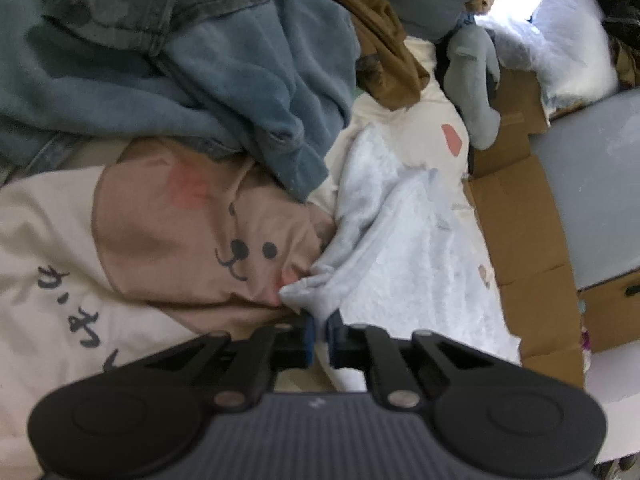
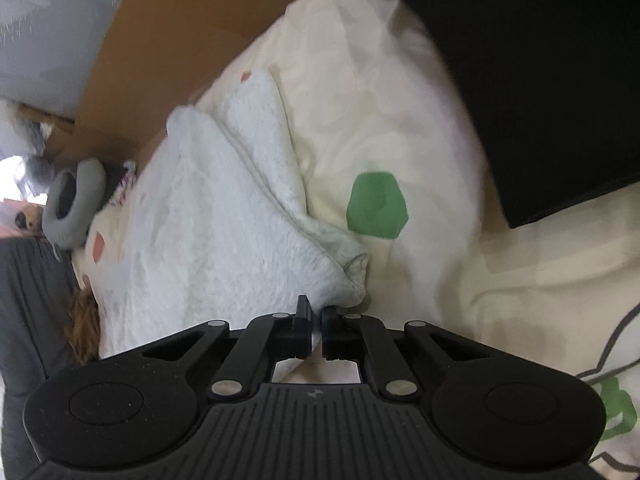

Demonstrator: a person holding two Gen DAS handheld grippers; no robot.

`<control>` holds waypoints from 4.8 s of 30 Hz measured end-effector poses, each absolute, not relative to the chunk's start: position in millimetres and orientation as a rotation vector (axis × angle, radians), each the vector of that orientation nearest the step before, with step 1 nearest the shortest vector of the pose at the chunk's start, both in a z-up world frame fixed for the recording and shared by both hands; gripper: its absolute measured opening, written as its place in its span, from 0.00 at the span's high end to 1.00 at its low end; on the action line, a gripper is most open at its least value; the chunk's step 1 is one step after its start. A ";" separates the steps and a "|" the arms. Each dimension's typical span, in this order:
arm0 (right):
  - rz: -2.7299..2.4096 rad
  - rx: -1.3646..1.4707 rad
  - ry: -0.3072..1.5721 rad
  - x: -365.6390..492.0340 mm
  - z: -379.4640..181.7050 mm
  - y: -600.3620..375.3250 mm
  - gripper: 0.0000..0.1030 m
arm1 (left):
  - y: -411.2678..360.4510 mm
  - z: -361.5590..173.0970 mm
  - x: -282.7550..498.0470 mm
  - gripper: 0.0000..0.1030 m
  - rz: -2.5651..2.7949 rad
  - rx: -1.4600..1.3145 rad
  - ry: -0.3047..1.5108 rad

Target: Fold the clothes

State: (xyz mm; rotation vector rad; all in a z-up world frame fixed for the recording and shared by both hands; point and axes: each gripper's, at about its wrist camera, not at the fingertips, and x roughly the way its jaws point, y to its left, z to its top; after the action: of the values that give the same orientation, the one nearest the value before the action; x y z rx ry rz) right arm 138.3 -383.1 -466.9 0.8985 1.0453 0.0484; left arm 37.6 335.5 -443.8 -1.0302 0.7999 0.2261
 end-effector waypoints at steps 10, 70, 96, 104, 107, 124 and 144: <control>0.010 0.832 1.108 144.2 -472.7 -375.3 0.95 | 339.1 -469.6 39.5 0.80 0.169 -1.019 0.830; 0.565 -0.014 1.027 236.3 -414.0 -83.9 0.88 | 346.7 -432.8 43.4 0.89 0.006 -1.163 0.674; 0.608 -0.076 1.118 152.5 -409.6 -77.4 0.88 | 349.5 -441.1 39.6 0.89 0.031 -1.172 0.689; 0.525 -0.099 1.095 191.3 -415.7 -69.2 0.87 | 350.0 -444.1 39.5 0.89 0.040 -1.173 0.696; 0.505 -0.104 1.102 209.3 -422.7 -58.7 0.87 | 349.6 -446.3 39.4 0.89 0.048 -1.176 0.703; 0.375 -0.058 1.046 291.8 -432.0 -44.8 0.87 | 351.9 -447.7 38.9 0.89 0.045 -1.168 0.709; 0.280 0.050 1.006 369.6 -451.8 -41.6 0.91 | 353.6 -454.7 41.0 0.89 0.057 -1.193 0.732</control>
State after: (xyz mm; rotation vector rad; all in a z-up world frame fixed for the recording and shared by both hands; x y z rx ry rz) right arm 369.6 -41.6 -451.8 0.0500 1.0060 0.2800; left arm 41.0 353.6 -454.7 -1.1934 0.7318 0.0570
